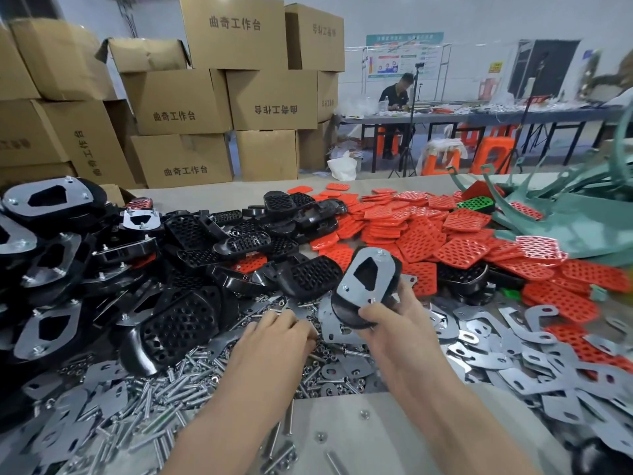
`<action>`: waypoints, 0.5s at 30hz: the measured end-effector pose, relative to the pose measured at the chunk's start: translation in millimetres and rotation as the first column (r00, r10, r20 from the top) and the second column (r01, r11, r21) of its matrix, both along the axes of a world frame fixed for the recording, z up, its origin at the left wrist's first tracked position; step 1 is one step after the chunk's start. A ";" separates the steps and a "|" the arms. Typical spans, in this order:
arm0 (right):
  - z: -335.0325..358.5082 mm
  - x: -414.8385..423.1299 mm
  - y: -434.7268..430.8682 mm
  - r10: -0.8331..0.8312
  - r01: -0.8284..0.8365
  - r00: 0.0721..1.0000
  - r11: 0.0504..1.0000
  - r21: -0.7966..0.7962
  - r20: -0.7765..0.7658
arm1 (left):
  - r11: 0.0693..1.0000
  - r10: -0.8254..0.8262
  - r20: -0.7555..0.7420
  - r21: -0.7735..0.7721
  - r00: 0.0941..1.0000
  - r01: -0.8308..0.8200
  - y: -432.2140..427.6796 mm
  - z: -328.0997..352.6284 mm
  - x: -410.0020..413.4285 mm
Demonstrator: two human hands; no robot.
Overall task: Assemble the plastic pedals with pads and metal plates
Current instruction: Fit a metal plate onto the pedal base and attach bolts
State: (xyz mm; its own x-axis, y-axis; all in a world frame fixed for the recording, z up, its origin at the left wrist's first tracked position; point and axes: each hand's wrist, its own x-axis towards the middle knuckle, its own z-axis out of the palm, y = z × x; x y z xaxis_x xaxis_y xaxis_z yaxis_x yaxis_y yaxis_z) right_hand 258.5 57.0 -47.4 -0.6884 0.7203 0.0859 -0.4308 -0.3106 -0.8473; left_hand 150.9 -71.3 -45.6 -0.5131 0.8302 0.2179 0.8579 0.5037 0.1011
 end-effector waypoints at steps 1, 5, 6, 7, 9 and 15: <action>-1.0 0.0 -0.3 -0.009 0.004 0.998 0.995 0.097 0.056 | 1.000 0.004 -0.015 -0.010 1.000 -0.004 1.2 -0.2 0.3; -4.2 1.1 -0.7 0.033 -0.078 0.987 0.955 0.286 0.157 | 0.999 0.016 -0.066 -0.031 0.998 -0.018 3.0 0.1 0.8; -5.3 1.9 -0.6 0.033 -0.082 0.985 0.952 0.296 0.168 | 0.999 0.021 -0.068 -0.032 0.997 -0.023 3.6 1.0 1.5; -5.6 2.2 -0.8 0.031 -0.080 0.986 0.951 0.298 0.166 | 0.999 0.022 -0.070 -0.034 0.997 -0.024 4.2 2.5 2.0; -6.3 1.9 -1.2 0.009 -0.040 0.992 0.969 0.244 0.128 | 0.999 0.011 -0.080 -0.044 0.997 -0.015 5.6 4.3 3.6; -10.1 -5.4 1.1 -0.070 0.056 0.985 0.994 0.090 0.155 | 0.999 -0.022 -0.008 0.023 1.000 0.022 5.3 1.8 3.8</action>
State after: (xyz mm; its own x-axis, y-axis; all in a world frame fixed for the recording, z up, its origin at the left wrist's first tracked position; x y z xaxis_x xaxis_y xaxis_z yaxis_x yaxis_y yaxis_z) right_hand 253.1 58.1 -57.5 -0.6515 0.7574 0.0427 -0.3062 -0.2111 -0.9283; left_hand 154.7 -66.0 -43.8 -0.4928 0.8363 0.2405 0.8697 0.4820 0.1059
